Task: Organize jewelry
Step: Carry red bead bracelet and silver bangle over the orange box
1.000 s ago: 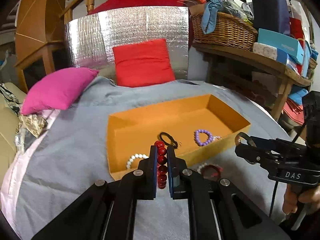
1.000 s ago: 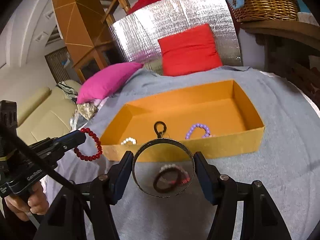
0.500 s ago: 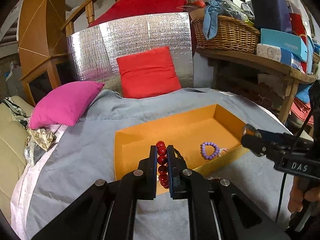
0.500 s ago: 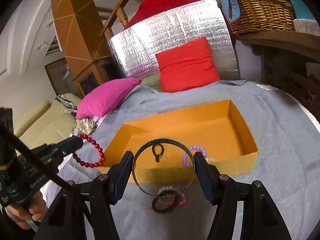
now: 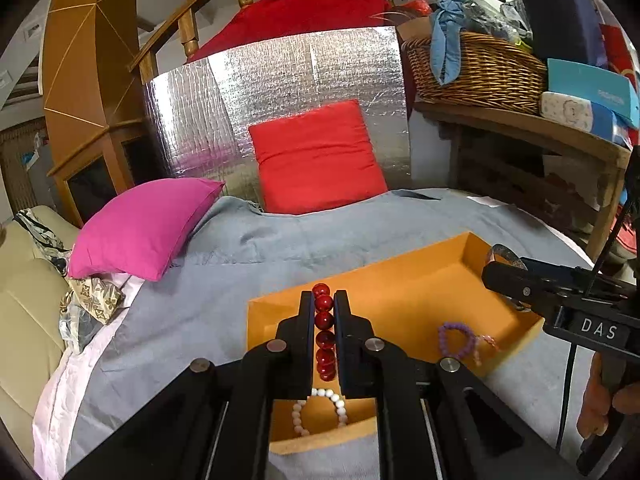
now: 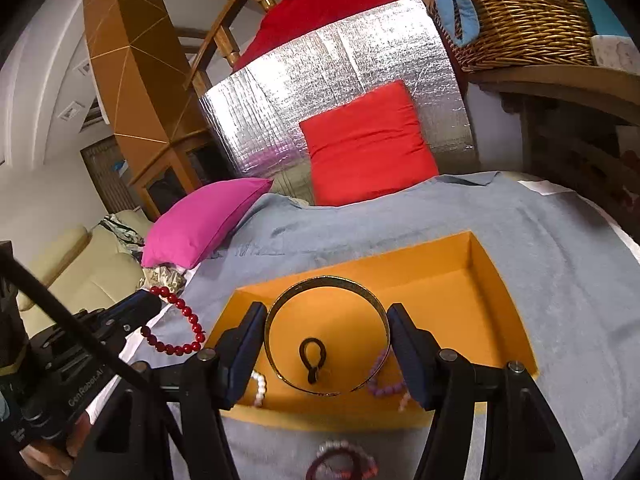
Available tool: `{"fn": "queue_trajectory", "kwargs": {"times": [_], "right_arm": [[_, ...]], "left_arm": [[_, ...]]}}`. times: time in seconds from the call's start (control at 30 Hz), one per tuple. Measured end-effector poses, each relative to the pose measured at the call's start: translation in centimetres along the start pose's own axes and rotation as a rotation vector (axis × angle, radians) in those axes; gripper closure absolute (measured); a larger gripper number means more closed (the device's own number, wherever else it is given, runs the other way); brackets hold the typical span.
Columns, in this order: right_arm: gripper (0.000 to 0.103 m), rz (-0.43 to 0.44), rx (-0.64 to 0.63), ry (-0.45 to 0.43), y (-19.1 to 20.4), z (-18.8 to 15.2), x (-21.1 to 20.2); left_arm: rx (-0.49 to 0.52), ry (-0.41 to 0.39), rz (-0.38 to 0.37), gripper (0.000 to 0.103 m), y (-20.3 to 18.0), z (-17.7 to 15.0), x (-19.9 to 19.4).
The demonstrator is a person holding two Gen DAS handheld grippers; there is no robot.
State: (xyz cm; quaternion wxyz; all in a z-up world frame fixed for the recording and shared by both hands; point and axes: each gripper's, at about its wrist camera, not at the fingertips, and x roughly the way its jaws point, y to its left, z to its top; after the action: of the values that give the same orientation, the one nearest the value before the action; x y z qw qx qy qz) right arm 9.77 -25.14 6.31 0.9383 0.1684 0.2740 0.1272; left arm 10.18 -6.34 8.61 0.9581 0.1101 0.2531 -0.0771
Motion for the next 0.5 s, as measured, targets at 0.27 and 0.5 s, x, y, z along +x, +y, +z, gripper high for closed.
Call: {"fn": "queue_trajectory", "kwargs": {"times": [0.27, 0.5], "right_arm": [[0.038, -0.008, 0.007, 0.025, -0.1, 1.4, 3.3], [0.038, -0.021, 0.026, 0.071, -0.5, 1.8, 6.3]], "left_arm": [[-0.029, 0.032, 0.007, 0.093, 0.6, 0.5, 3.1], [-0.050, 0.049, 0.008, 0.093, 0.9, 0.9, 4.8]]}}
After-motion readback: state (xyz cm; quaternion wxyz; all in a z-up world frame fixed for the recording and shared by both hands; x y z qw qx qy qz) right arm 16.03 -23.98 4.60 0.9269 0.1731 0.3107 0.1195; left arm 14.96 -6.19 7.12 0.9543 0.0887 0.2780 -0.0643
